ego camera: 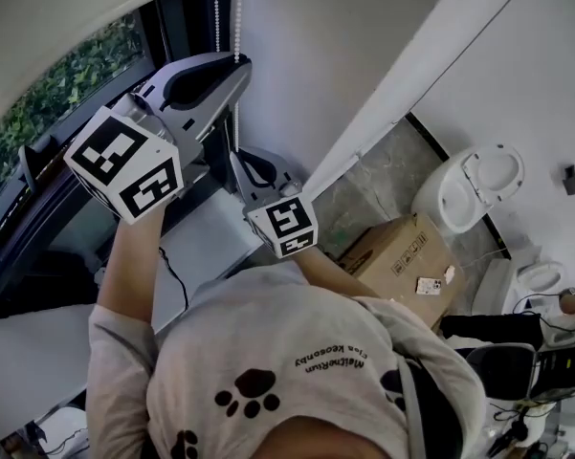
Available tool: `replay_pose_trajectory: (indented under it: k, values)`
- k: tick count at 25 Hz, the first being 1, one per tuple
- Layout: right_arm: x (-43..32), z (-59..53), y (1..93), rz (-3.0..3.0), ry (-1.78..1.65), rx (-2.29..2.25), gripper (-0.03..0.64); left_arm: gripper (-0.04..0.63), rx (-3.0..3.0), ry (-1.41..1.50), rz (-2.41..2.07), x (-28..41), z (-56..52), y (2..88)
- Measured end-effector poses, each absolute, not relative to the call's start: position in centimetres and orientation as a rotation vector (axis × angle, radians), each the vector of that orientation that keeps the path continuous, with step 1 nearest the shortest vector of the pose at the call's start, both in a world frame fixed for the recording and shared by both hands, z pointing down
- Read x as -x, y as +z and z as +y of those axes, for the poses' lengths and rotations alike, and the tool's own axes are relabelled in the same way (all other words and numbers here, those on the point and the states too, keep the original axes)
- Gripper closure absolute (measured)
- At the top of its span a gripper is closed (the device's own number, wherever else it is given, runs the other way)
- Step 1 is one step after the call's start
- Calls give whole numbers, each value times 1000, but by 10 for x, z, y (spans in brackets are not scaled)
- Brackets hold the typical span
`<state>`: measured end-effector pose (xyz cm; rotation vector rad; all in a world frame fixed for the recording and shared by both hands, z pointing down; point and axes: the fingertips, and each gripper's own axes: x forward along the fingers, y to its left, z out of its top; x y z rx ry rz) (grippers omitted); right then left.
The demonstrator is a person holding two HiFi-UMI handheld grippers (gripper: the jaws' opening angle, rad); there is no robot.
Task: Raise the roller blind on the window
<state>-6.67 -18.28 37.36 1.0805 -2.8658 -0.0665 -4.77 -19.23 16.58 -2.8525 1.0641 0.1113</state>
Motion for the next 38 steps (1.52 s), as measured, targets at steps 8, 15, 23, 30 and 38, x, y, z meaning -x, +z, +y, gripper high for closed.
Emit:
replay_pose_trajectory:
  k: [8,15,23,30,38]
  values:
    - [66,-186,380,-2856,-53,-1090,607,583,2795,23,1063,48,-191,171]
    - [64,-186,426,-2776,24,-1066,607,584,2886,40,1114,50,-198,217]
    - [61,-189,462,-2727,88,-1052,607,584,2935,51,1159,50,-196,257]
    - [56,-187,501,-2672,164,-1015,607,584,2962,-8,1182,48,-196,292]
    - [56,-186,534,-2610,229,-966,607,584,3019,0,1222,50,-197,327]
